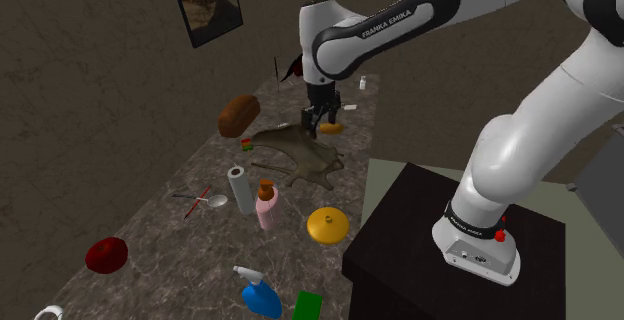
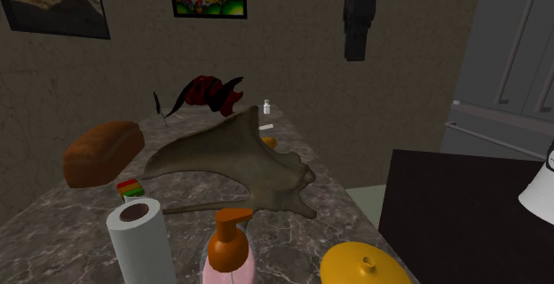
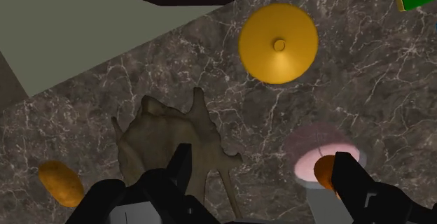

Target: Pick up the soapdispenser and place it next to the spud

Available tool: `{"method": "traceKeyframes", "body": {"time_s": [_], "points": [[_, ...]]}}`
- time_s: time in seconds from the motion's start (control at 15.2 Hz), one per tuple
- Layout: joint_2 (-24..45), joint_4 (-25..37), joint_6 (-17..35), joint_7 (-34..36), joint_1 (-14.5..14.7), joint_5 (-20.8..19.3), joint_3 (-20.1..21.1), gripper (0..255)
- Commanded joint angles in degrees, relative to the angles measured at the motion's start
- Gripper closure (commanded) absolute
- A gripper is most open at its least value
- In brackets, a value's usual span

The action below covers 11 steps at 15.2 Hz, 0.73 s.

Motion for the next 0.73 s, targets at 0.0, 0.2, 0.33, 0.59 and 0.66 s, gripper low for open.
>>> {"method": "traceKeyframes", "body": {"time_s": [0.0,0.2,0.33,0.59,0.66], "points": [[3.98,1.21,2.82,2.03,0.27,-0.1,1.08,0],[10.29,3.91,6.36,5.17,0.74,-0.77,2.51,0],[14.6,6.09,8.41,7.32,1.1,-1.52,3.29,0],[23.4,11.38,11.69,11.67,2.12,-3.55,4.3,0],[25.62,12.89,12.33,12.73,2.46,-4.13,4.43,0]]}}
